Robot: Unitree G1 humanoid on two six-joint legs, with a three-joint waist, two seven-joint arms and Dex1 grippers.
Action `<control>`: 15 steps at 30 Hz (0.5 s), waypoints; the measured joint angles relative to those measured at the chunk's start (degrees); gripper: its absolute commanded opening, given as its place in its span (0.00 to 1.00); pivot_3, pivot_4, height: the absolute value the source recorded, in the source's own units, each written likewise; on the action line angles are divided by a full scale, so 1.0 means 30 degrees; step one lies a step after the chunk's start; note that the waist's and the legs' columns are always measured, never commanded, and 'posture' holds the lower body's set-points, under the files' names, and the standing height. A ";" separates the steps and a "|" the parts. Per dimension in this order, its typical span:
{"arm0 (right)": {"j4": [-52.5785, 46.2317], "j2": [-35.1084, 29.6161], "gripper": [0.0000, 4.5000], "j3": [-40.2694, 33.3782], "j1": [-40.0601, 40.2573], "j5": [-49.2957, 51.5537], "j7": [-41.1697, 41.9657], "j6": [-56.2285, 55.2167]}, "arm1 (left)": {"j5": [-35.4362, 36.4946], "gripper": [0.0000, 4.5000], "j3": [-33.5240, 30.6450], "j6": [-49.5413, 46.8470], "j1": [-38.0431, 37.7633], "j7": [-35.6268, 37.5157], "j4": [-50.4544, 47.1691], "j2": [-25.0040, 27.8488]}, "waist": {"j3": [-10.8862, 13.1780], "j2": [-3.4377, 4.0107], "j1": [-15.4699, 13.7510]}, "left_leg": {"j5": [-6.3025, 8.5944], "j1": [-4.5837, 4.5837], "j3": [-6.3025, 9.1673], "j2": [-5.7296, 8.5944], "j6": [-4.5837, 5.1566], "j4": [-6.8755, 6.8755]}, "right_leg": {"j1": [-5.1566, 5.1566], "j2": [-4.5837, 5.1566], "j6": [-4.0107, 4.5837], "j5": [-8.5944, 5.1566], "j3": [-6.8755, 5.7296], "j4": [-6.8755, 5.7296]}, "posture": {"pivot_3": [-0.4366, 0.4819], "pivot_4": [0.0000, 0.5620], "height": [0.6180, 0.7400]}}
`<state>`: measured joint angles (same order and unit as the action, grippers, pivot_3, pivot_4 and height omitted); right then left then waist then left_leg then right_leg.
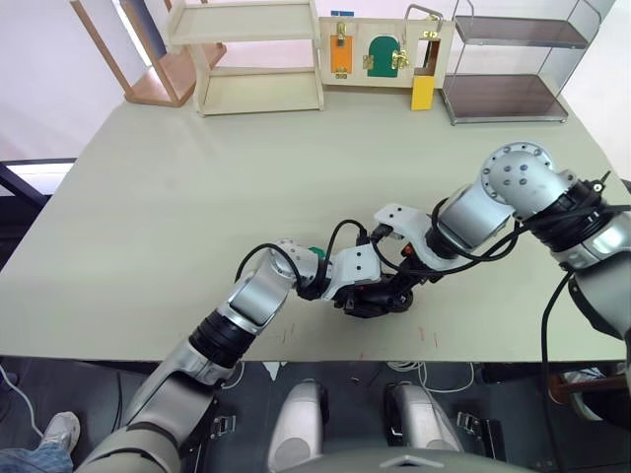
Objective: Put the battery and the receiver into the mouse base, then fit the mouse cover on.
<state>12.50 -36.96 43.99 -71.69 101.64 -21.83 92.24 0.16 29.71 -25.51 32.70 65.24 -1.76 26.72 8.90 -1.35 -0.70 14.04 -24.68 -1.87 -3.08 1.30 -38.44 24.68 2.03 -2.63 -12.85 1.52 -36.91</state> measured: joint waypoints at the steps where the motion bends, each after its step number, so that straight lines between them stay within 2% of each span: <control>1: 0.0001 -0.0024 0.57 -0.0001 0.0000 -0.0002 -0.0003 0.0000 | 0.0000 0.66 -0.0002 0.0001 -0.0003 -0.0002 -0.0003 0.0001 | 0.0000 0.0000 0.0004 | 0.0000 0.0000 -0.0002 0.0001 0.0000 0.0000 | 0.0000 0.0000 0.0000 0.0000 0.0001 0.0001 | 0.48 0.27 1.00; 15: -0.0944 -0.1363 0.57 -0.0782 -0.0222 0.0180 0.1531 -0.0002 | 0.0000 0.66 -0.0009 0.0001 -0.0040 -0.0023 -0.0043 0.0005 | 0.0000 0.0001 0.0002 | 0.0000 -0.0003 0.0008 0.0003 0.0000 0.0000 | 0.0000 0.0000 -0.0001 0.0001 -0.0008 0.0005 | 0.48 0.27 1.00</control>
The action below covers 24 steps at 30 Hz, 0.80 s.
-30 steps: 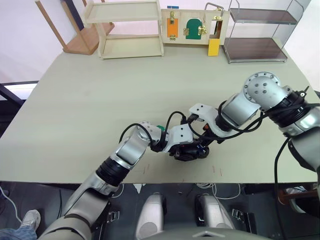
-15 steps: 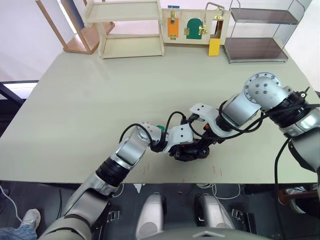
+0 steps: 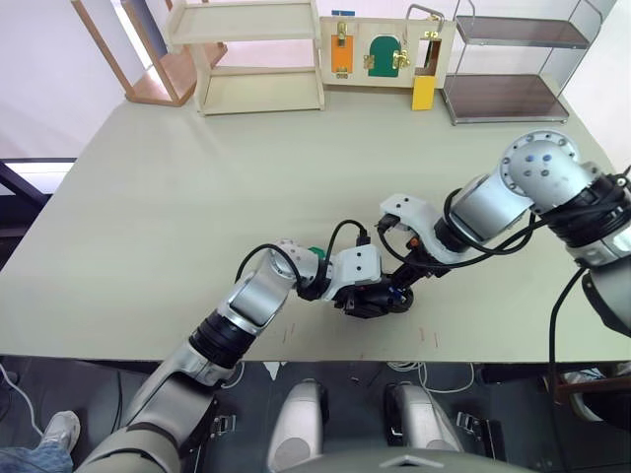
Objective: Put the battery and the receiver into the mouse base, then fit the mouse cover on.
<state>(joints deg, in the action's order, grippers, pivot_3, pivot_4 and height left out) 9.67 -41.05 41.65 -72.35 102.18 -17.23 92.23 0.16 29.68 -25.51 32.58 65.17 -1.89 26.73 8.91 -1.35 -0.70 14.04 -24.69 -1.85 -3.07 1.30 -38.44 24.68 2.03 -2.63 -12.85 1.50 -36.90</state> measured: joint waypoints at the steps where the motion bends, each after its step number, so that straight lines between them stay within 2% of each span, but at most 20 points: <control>1: -0.0375 -0.0329 0.57 -0.0032 0.0002 -0.0005 0.0333 0.0000 | 0.0000 0.66 -0.0001 0.0000 -0.0004 0.0000 -0.0005 0.0005 | 0.0001 0.0002 -0.0006 | 0.0000 -0.0002 0.0000 0.0000 0.0000 0.0000 | 0.0001 0.0000 0.0000 0.0000 0.0000 0.0001 | 0.48 0.27 1.00; 5: -0.1349 -0.0949 0.57 -0.0296 0.0210 -0.0039 0.1017 -0.0001 | 0.0000 0.66 0.0017 -0.0002 0.0001 -0.0016 -0.0018 -0.0028 | 0.0002 0.0002 -0.0034 | 0.0000 -0.0007 0.0011 -0.0001 0.0000 0.0000 | 0.0000 0.0000 0.0001 -0.0001 -0.0009 0.0004 | 0.48 0.27 1.00; 10: -0.4090 -0.3425 0.57 -0.2658 0.1944 -0.0727 0.3297 -0.0004 | 0.0001 0.66 -0.0006 -0.0032 -0.0062 -0.0029 -0.0117 0.0008 | 0.0001 0.0001 -0.0027 | 0.0000 -0.0014 0.0013 0.0001 0.0000 0.0005 | -0.0001 0.0004 0.0000 0.0000 -0.0015 0.0024 | 0.48 0.27 1.00; 13: -0.4916 -0.3687 0.57 -0.3343 0.2612 -0.1296 0.4060 -0.0028 | -0.0001 0.66 -0.0004 -0.0085 -0.0046 -0.0067 -0.0155 0.0033 | -0.0001 0.0006 -0.0015 | 0.0000 -0.0003 0.0014 -0.0005 0.0000 0.0003 | -0.0001 -0.0004 0.0002 0.0000 -0.0015 0.0016 | 0.48 0.27 1.00; 19: -0.7989 -0.5022 0.57 -0.6104 0.5369 -0.6095 0.8294 -0.1425 | 0.0003 0.66 0.0005 -0.0169 -0.0137 -0.0159 -0.0411 0.0059 | -0.0001 0.0005 -0.0017 | 0.0000 -0.0004 0.0008 0.0000 0.0000 -0.0001 | -0.0002 -0.0003 0.0001 -0.0001 -0.0008 0.0022 | 0.48 0.27 1.00; 20: -0.8652 -0.5308 0.46 -0.6223 0.5988 -0.7094 0.9211 -0.1948 | 0.0004 0.66 0.0016 -0.0174 -0.0128 -0.0150 -0.0438 0.0064 | -0.0001 0.0005 -0.0022 | 0.0000 -0.0007 0.0018 0.0000 0.0000 0.0001 | -0.0002 -0.0005 0.0001 -0.0002 -0.0018 0.0024 | 0.48 0.27 1.00; 22: -0.9816 -0.5874 0.31 -0.6301 0.7484 -0.9273 1.1191 -0.3506 | 0.0004 0.66 0.0018 -0.0176 -0.0106 -0.0122 -0.0442 0.0076 | 0.0000 0.0005 -0.0035 | 0.0000 -0.0009 0.0022 0.0003 0.0000 0.0002 | -0.0001 -0.0008 -0.0001 -0.0003 -0.0023 0.0024 | 0.48 0.27 1.00; 24: -1.0635 -0.6385 0.09 -0.6288 0.8817 -1.1545 1.3292 -0.5378 | 0.0003 0.66 0.0015 -0.0195 -0.0021 -0.0088 -0.0394 0.0122 | 0.0000 0.0008 -0.0005 | 0.0000 -0.0001 0.0006 0.0007 0.0000 0.0000 | 0.0000 -0.0011 -0.0006 -0.0002 -0.0009 0.0019 | 0.48 0.27 1.00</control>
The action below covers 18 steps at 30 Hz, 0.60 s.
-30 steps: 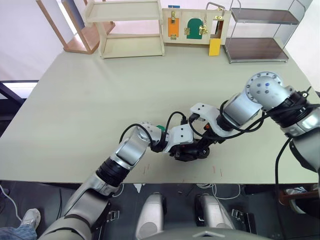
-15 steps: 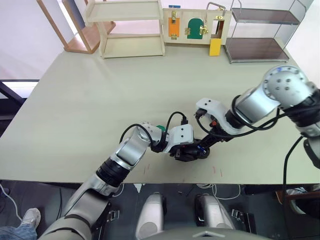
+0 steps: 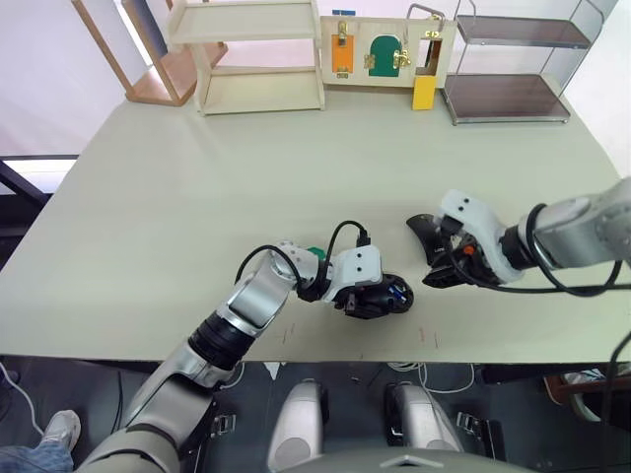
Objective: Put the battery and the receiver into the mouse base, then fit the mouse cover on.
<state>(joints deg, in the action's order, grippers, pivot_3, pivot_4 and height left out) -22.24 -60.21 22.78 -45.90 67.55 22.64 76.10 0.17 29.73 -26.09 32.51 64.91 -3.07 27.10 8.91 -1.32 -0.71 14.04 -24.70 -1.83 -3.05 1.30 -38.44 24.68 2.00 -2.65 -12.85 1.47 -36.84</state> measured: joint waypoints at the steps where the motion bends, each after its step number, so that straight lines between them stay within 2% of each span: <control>1: -0.0187 -0.0163 0.01 -0.0001 0.0379 -0.0874 0.0723 -0.0673 | 0.0000 0.66 0.0000 -0.0001 0.0013 0.0008 0.0030 0.0005 | 0.0000 0.0000 0.0007 | 0.0000 0.0005 -0.0001 -0.0001 0.0000 -0.0003 | -0.0001 -0.0002 -0.0002 0.0000 0.0002 -0.0002 | 0.48 0.27 1.00; 4: -0.0599 -0.0514 0.01 -0.0011 0.2216 -0.4331 0.3261 -0.3966 | 0.0000 0.66 0.0004 -0.0016 0.0033 0.0015 0.0030 0.0024 | 0.0000 -0.0001 0.0002 | -0.0001 0.0017 -0.0004 -0.0004 -0.0001 -0.0018 | -0.0008 -0.0010 -0.0008 -0.0006 0.0004 -0.0005 | 0.48 0.27 1.00; 7: -0.0472 -0.0309 0.01 -0.0326 0.3271 -0.5810 0.4173 -0.5731 | -0.0001 0.66 0.0012 -0.0053 0.0028 0.0033 0.0002 0.0055 | -0.0001 -0.0002 0.0006 | -0.0001 0.0025 -0.0014 -0.0006 -0.0002 -0.0018 | -0.0007 -0.0015 -0.0005 -0.0005 0.0014 -0.0009 | 0.48 0.27 1.00; 11: 0.0182 0.1270 0.01 -0.1305 0.5726 -0.7836 0.5333 -0.9154 | 0.0005 0.66 0.0008 -0.0089 -0.0008 0.0016 -0.0076 0.0065 | -0.0018 -0.0021 -0.0029 | -0.0001 0.0025 -0.0001 -0.0008 -0.0002 -0.0014 | -0.0017 -0.0034 -0.0072 0.0036 0.0011 -0.0012 | 0.48 0.27 1.00; 14: 0.0629 0.3322 0.01 -0.2927 0.8164 -0.9386 0.5422 -1.2537 | 0.0004 0.66 0.0009 -0.0188 0.0036 0.0020 -0.0062 0.0058 | -0.0019 -0.0019 -0.0023 | -0.0001 0.0026 -0.0003 -0.0002 -0.0002 -0.0019 | -0.0021 -0.0038 -0.0079 0.0038 0.0017 -0.0021 | 0.48 0.27 1.00; 18: 0.0608 0.3932 0.01 -0.3867 0.9795 -0.9561 0.7376 -1.3765 | 0.0001 0.66 0.0010 -0.0336 0.0092 -0.0033 -0.0028 0.0052 | -0.0021 -0.0012 -0.0011 | -0.0002 0.0049 0.0001 -0.0003 -0.0003 -0.0040 | -0.0047 -0.0041 -0.0080 0.0038 0.0016 -0.0025 | 0.48 0.27 1.00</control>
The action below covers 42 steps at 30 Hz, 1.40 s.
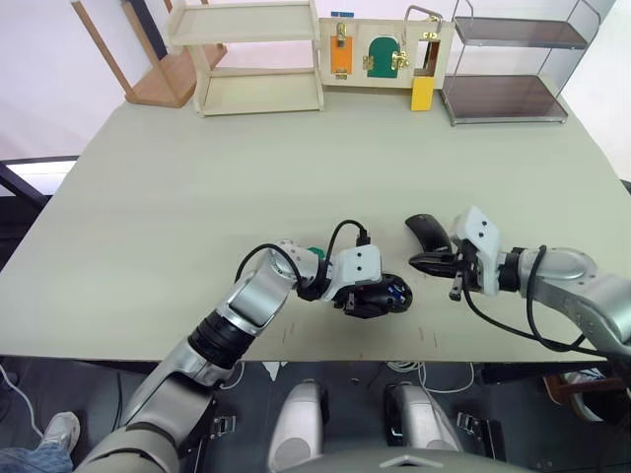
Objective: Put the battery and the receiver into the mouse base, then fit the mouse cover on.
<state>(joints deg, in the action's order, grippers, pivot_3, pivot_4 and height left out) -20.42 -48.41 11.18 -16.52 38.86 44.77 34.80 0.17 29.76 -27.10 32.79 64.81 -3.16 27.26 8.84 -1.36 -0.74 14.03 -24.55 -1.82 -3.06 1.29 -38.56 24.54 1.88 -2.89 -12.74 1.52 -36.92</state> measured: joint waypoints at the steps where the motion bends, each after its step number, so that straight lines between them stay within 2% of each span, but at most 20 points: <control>1: -0.0002 0.0189 0.01 -0.0117 0.0193 0.0139 0.0388 -0.0112 | 0.0000 0.66 -0.0003 -0.0021 0.0005 0.0003 0.0010 0.0033 | 0.0001 0.0002 0.0005 | 0.0000 0.0020 -0.0003 0.0000 0.0000 0.0000 | -0.0012 -0.0002 0.0006 -0.0004 0.0004 -0.0006 | 0.48 0.27 1.00; 4: 0.0001 0.0200 0.01 -0.0236 0.0574 0.0106 0.1336 -0.0726 | -0.0004 0.66 -0.0003 -0.0051 0.0029 -0.0012 0.0062 0.0034 | 0.0001 0.0003 0.0011 | 0.0000 0.0062 -0.0007 -0.0001 0.0000 0.0000 | -0.0041 -0.0004 0.0040 -0.0025 0.0010 -0.0016 | 0.48 0.27 1.00; 6: 0.0532 0.0528 0.01 -0.0304 0.1487 -0.0921 0.2545 -0.2766 | -0.0003 0.66 0.0023 -0.0111 -0.0005 -0.0043 0.0073 0.0029 | 0.0007 -0.0009 0.0009 | 0.0001 0.0177 -0.0002 -0.0003 0.0000 0.0016 | -0.0156 -0.0011 0.0028 -0.0077 0.0006 -0.0007 | 0.48 0.27 1.00; 11: 0.2758 0.1963 0.01 -0.0346 0.2116 -0.3140 0.3347 -0.6315 | -0.0010 0.66 -0.0020 -0.0303 -0.0083 -0.0112 0.0045 0.0094 | 0.0016 0.0013 0.0079 | 0.0001 0.0283 -0.0022 -0.0007 0.0000 0.0032 | -0.0242 -0.0016 0.0011 -0.0089 0.0027 -0.0003 | 0.48 0.27 1.00; 24: 0.3907 0.4413 0.01 -0.0223 0.1821 -0.4810 0.3899 -0.6727 | -0.0010 0.66 -0.0012 -0.0319 -0.0081 -0.0095 -0.0022 0.0124 | 0.0014 0.0016 0.0067 | 0.0001 0.0286 -0.0015 -0.0013 0.0000 0.0032 | -0.0252 -0.0028 0.0045 -0.0070 0.0023 -0.0010 | 0.48 0.27 1.00; 42: 0.4450 0.5269 0.01 -0.0156 0.1818 -0.6349 0.4054 -0.6718 | -0.0004 0.66 -0.0001 -0.0364 -0.0082 -0.0081 -0.0078 0.0202 | 0.0012 0.0019 0.0100 | 0.0001 0.0292 -0.0015 -0.0014 0.0000 0.0033 | -0.0253 -0.0032 0.0074 -0.0053 0.0024 -0.0016 | 0.48 0.27 1.00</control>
<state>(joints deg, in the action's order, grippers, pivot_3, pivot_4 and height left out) -7.07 -32.61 10.71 -11.06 19.82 56.93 14.65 0.16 29.76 -28.20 32.54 64.57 -3.39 27.86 8.88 -1.30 -0.44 14.03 -23.67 -1.87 -3.10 1.29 -38.46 23.78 1.78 -2.66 -12.90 1.59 -36.96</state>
